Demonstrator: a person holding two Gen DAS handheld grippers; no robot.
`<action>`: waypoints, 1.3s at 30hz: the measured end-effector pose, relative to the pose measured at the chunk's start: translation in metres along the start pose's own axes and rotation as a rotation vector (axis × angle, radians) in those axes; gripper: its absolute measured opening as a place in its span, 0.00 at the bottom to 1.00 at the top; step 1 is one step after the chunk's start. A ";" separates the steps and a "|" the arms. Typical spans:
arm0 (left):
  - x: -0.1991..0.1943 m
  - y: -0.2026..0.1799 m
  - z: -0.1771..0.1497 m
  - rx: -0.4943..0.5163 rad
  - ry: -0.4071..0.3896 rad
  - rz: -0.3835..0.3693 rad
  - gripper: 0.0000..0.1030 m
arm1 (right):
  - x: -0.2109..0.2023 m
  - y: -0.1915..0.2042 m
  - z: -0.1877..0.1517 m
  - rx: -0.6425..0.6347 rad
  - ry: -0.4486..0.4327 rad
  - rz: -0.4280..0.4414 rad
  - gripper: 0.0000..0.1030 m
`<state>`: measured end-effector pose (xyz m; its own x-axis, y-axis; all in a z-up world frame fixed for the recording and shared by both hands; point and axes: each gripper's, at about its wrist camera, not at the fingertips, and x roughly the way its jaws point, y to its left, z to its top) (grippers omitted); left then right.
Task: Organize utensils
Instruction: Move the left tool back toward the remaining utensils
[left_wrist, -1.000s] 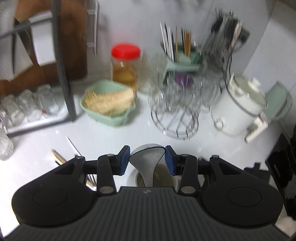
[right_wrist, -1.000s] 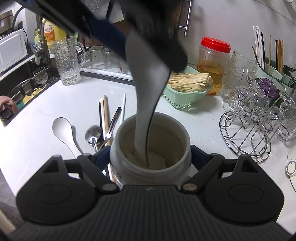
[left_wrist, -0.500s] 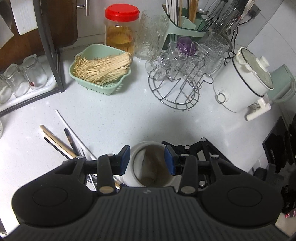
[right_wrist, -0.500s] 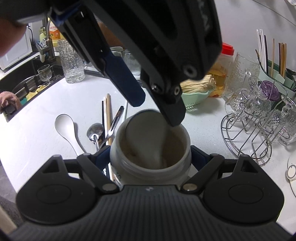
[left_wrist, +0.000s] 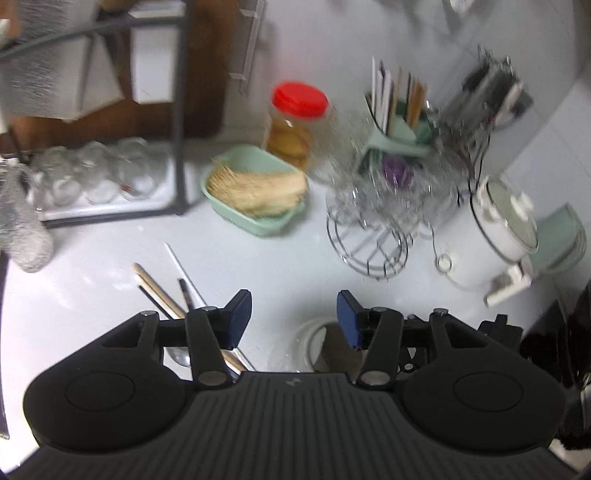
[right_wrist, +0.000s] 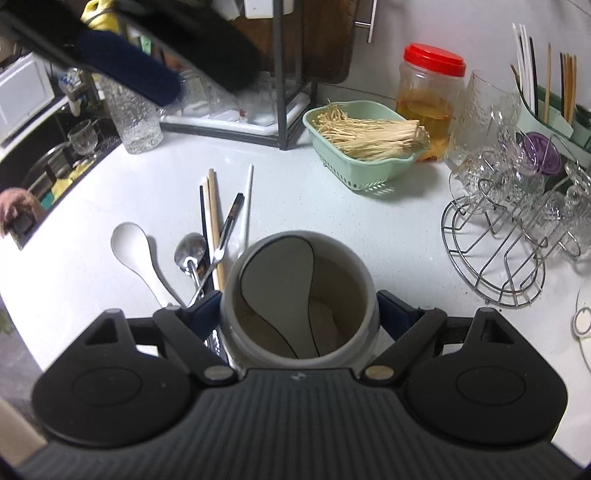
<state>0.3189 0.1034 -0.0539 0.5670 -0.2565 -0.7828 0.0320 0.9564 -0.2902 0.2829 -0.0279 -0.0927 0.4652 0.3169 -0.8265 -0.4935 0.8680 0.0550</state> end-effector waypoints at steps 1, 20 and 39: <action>-0.007 0.004 -0.001 -0.017 -0.016 -0.001 0.56 | -0.001 0.000 0.001 0.005 -0.007 -0.004 0.93; -0.074 0.109 -0.029 -0.198 -0.175 0.222 0.61 | -0.138 0.023 0.120 0.077 0.007 0.086 1.00; -0.051 0.161 -0.050 -0.280 -0.076 0.221 0.61 | -0.219 0.090 0.189 0.019 0.051 0.217 1.00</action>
<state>0.2539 0.2633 -0.0887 0.5951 -0.0263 -0.8032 -0.3189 0.9097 -0.2660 0.2753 0.0526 0.1993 0.3118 0.4775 -0.8215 -0.5637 0.7889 0.2446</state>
